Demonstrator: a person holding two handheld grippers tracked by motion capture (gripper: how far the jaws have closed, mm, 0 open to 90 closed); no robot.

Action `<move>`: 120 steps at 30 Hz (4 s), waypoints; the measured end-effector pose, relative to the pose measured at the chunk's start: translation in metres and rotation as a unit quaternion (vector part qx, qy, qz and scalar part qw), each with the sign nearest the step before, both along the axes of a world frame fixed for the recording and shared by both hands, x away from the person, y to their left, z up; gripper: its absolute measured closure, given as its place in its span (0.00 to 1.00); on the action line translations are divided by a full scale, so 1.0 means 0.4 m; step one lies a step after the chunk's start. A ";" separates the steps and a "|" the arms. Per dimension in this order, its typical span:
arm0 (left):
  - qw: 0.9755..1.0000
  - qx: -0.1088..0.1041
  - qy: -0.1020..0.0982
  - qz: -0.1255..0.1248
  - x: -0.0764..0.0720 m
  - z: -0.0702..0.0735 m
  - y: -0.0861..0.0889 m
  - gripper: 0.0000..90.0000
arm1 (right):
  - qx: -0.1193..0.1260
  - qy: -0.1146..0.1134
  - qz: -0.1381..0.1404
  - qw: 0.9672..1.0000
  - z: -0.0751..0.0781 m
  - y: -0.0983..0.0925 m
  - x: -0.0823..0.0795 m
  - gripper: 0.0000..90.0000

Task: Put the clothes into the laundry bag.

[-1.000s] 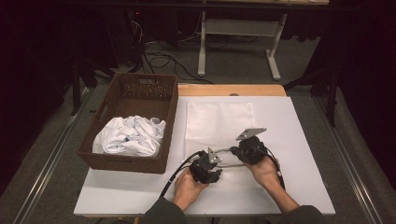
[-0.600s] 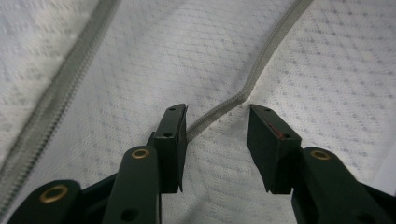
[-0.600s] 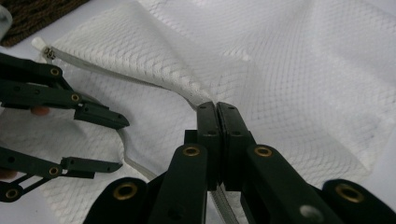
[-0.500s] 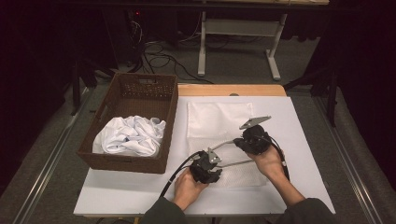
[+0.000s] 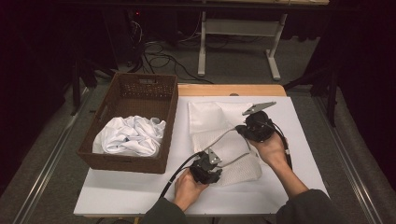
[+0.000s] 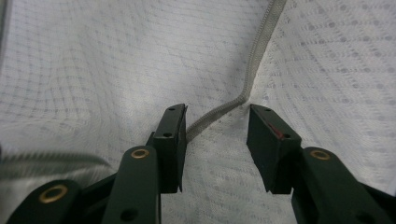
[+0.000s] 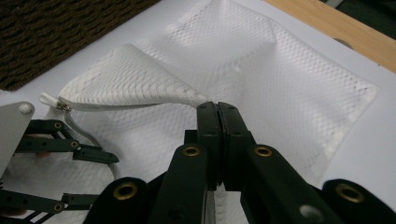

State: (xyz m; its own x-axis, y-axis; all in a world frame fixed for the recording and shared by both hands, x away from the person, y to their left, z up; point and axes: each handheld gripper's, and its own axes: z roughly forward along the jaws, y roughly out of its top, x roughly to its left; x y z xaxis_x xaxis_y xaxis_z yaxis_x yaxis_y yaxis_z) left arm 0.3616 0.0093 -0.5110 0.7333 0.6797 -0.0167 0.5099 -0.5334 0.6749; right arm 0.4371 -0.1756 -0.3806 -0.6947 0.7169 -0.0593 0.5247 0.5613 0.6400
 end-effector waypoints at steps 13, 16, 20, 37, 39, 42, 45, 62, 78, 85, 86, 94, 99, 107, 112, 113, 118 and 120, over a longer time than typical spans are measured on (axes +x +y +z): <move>1.000 0.002 0.019 0.001 0.004 0.008 -0.003 0.54 | -0.015 0.003 0.004 1.000 0.006 -0.004 -0.002 1.00; 0.999 0.006 0.031 -0.007 0.006 0.014 -0.004 0.51 | -0.022 0.008 0.008 1.000 0.001 0.001 -0.004 1.00; 0.999 0.009 0.038 -0.013 0.001 0.022 -0.005 0.49 | -0.033 0.015 0.018 0.999 -0.014 0.010 -0.006 1.00; 0.992 0.024 0.117 -0.040 0.010 0.108 0.056 0.42 | -0.037 0.028 0.034 0.998 -0.047 0.029 -0.014 1.00; 0.992 0.035 0.114 -0.041 0.013 0.118 0.062 0.42 | -0.039 0.029 0.036 0.998 -0.047 0.029 -0.014 1.00; 0.992 0.049 0.111 -0.039 0.016 0.134 0.070 0.42 | -0.041 0.030 0.037 0.998 -0.047 0.027 -0.013 1.00; 0.992 0.056 0.107 -0.034 0.017 0.155 0.082 0.41 | -0.043 0.032 0.037 0.998 -0.048 0.027 -0.012 1.00; 0.993 0.055 0.100 -0.001 0.039 0.259 0.171 0.38 | -0.039 0.039 0.044 0.997 -0.059 0.020 0.002 1.00; 0.994 0.042 0.102 0.024 0.061 0.343 0.274 0.32 | -0.040 0.043 0.043 0.997 -0.066 0.010 0.002 1.00; 0.992 0.038 0.109 0.053 0.067 0.369 0.344 0.32 | -0.044 0.045 0.046 0.997 -0.072 0.018 0.001 1.00; 0.991 0.038 0.109 0.061 0.068 0.370 0.359 0.32 | -0.045 0.044 0.045 0.997 -0.072 0.018 0.001 1.00; 0.987 0.034 0.124 0.099 0.079 0.363 0.444 0.31 | -0.049 0.044 0.047 0.997 -0.080 0.021 0.004 1.00; 0.980 0.066 0.144 0.122 0.094 0.331 0.475 0.27 | -0.051 0.045 0.047 0.997 -0.081 0.023 0.002 0.99; 0.979 0.070 0.145 0.121 0.099 0.312 0.485 0.17 | -0.056 0.047 0.045 0.996 -0.085 0.025 0.002 0.99; 0.977 0.103 0.144 0.119 0.092 0.301 0.470 0.18 | -0.061 0.047 0.048 0.996 -0.089 0.028 0.005 0.99; 0.976 0.112 0.142 0.122 0.093 0.296 0.467 0.18 | -0.060 0.049 0.047 0.996 -0.091 0.030 0.005 0.99; 0.968 0.163 0.112 0.154 0.112 0.281 0.460 0.16 | -0.065 0.049 0.050 0.995 -0.098 0.041 0.002 0.99; 0.965 0.165 0.110 0.172 0.131 0.277 0.477 0.15 | -0.069 0.048 0.052 0.995 -0.096 0.042 0.001 0.99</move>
